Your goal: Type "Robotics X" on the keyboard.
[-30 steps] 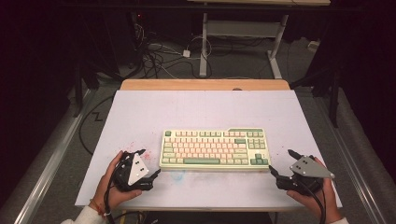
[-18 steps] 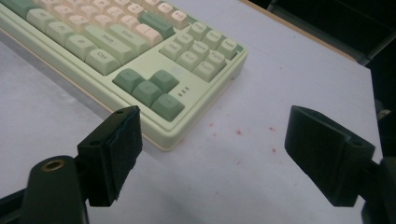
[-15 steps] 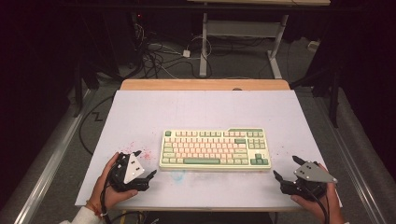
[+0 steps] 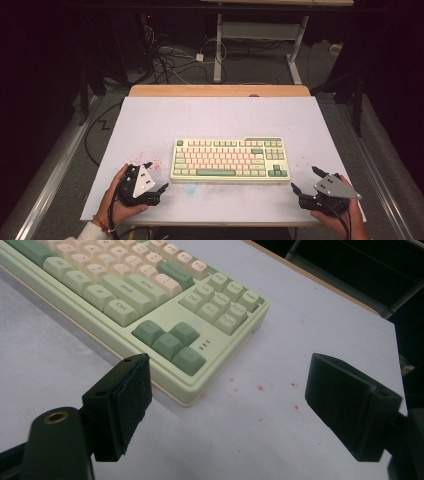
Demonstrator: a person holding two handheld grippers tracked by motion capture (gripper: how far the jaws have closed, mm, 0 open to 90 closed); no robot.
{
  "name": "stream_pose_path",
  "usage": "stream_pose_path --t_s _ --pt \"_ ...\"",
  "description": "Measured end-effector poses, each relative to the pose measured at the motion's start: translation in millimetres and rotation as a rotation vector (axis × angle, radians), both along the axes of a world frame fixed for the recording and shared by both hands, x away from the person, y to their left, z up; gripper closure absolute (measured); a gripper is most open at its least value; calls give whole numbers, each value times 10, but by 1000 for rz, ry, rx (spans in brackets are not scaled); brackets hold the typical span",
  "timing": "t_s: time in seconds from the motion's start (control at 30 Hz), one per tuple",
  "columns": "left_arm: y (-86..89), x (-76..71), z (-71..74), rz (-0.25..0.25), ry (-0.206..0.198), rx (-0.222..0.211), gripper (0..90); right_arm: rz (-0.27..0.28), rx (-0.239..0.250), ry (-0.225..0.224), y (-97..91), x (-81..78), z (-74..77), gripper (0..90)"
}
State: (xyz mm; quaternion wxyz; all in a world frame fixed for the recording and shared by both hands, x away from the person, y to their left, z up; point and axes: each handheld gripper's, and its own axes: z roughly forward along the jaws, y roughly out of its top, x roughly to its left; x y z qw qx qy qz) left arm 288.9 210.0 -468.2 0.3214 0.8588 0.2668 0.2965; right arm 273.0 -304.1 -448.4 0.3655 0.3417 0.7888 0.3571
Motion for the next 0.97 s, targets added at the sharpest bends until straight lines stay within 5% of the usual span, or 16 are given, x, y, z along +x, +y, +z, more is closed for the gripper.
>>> stream_pose_path --t_s 0.97 --pt "-36 41 -9 6 14 10 167 1 9 -1 -22 12 -6 186"
